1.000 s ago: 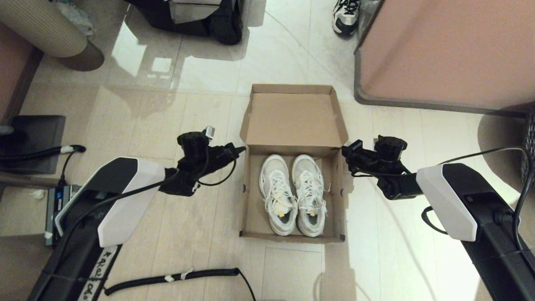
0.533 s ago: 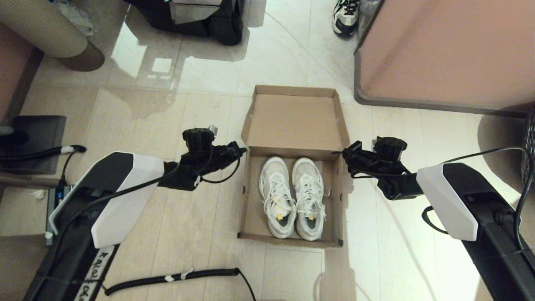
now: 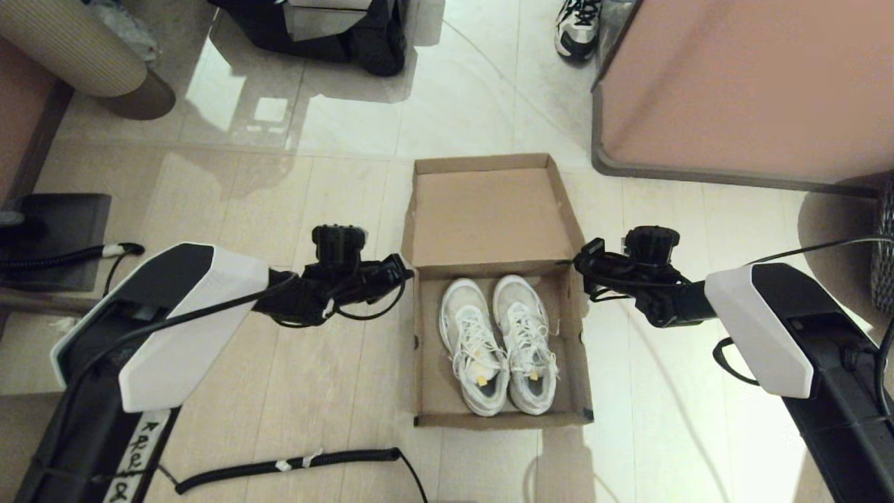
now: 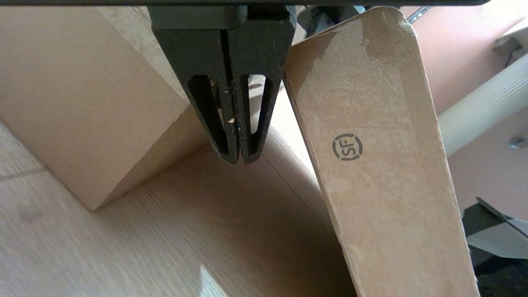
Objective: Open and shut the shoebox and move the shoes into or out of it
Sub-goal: Close the shoe box
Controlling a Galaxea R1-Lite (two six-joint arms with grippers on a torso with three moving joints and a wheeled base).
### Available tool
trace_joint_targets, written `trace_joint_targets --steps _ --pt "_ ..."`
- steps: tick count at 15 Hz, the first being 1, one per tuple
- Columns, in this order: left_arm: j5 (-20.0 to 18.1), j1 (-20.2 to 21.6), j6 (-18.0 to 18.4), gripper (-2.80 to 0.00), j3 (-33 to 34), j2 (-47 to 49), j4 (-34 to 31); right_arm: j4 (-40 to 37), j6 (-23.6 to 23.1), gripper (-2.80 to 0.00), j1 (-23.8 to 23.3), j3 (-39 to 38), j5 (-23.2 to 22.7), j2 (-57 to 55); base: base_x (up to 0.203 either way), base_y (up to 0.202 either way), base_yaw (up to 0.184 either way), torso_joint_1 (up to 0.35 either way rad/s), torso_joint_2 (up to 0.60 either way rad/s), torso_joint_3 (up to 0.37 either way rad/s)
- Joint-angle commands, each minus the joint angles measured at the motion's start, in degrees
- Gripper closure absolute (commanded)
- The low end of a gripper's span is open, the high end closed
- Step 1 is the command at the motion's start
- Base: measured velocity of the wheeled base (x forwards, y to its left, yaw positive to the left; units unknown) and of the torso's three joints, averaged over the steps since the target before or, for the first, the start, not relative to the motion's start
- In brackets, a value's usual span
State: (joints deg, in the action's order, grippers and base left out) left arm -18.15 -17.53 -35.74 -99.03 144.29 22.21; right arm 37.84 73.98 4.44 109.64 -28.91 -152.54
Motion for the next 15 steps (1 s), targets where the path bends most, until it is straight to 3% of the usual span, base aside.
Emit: trace_joint_targets --steps 1,4,10,15 --pt "-0.04 -0.29 -0.20 0.00 2.81 -2.02 0.20 0.22 0.33 0.00 -0.04 -2.94 -0.20 2.58 0.000 0.000 0.000 0.000 0.00 0.000" --pt "0.05 -0.58 -0.64 0.00 4.55 -3.23 0.38 0.49 -0.08 0.00 0.02 -10.60 -0.26 6.22 0.000 0.000 0.000 0.000 0.00 0.000" --pt "0.22 0.04 -0.64 0.00 3.93 -3.44 0.64 2.27 -6.35 0.00 -0.06 -28.41 -0.29 13.09 0.000 0.000 0.000 0.000 0.00 0.000" --pt "1.72 -0.05 -0.64 0.00 4.64 -4.54 0.46 4.96 -7.54 0.00 -2.08 -32.64 -0.09 14.72 0.000 0.000 0.000 0.000 0.00 0.000"
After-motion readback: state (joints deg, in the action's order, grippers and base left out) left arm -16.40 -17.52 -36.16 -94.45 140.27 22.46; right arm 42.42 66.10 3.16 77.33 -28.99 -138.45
